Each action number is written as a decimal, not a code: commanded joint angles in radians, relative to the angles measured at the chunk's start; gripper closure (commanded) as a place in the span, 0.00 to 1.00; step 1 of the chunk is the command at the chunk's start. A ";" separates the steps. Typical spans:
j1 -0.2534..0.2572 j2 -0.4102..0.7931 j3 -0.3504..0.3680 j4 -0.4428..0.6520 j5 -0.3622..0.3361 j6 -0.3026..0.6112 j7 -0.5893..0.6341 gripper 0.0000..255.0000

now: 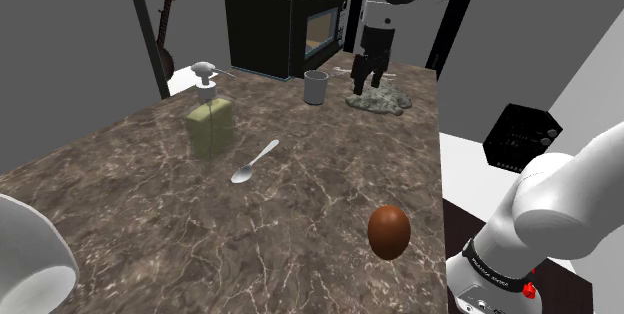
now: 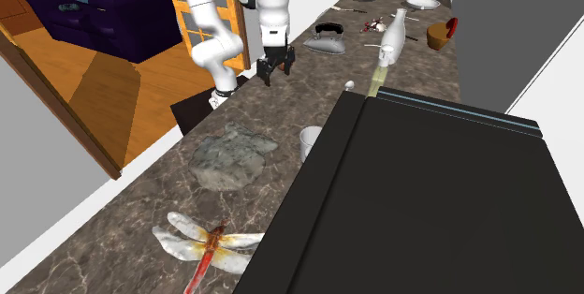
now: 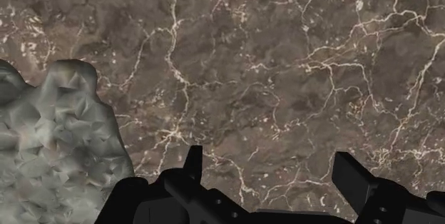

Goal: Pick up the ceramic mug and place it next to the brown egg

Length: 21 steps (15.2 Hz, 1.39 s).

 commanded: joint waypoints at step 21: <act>-0.006 0.799 -0.005 0.859 -0.059 -0.042 -0.111 0.00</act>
